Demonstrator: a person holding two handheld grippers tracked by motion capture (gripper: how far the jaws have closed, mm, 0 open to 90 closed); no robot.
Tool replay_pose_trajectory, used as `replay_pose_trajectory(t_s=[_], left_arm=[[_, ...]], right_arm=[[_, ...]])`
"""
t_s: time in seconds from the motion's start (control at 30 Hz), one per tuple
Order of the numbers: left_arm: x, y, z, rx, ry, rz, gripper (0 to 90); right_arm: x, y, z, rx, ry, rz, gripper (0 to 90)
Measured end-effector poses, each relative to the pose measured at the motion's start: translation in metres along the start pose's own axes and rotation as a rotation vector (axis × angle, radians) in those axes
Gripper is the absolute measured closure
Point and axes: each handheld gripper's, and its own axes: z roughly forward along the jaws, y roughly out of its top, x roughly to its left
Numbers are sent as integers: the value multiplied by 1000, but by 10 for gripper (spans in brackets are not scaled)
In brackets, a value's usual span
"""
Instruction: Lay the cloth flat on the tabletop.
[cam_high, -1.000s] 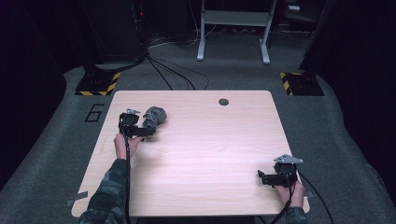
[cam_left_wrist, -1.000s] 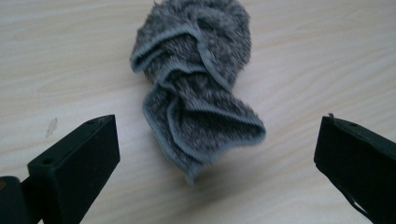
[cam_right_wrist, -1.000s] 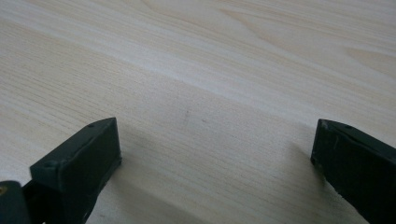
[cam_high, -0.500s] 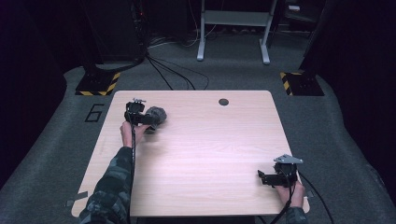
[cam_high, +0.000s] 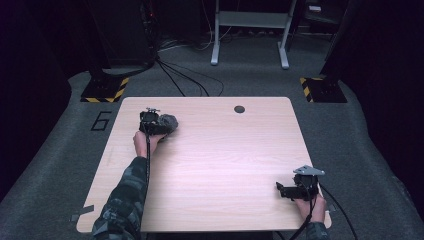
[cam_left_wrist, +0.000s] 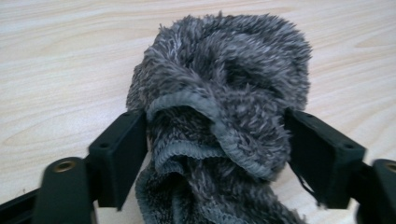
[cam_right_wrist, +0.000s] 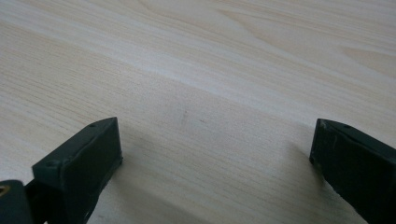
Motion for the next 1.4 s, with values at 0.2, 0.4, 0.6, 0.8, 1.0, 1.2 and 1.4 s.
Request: replay_pose_trajectory(t_s=[0.2,0.4,0.6,0.8,1.0,1.2,1.4], left_arm=[[-1,-2,4,18,37,2,384],[-3,-3,4,17,45,16,582],[-3,-3,1,-6,29,23,685],[-4,-1,-12,-67,-17,0,699],[-17,0,-30,-108,-47,55,700],[-32,2,-45,-138,-98,103,698],[-47,2,-60,-173,-133,132,698]], right_arm=[[0,0,0,1,-1,3,17],[0,0,0,-3,-2,6,25],[0,0,0,-4,-3,6,25],[0,0,0,-4,-3,6,25],[0,0,0,-3,-3,7,25],[0,0,0,-5,-8,11,28],[0,0,0,-6,-8,12,28]])
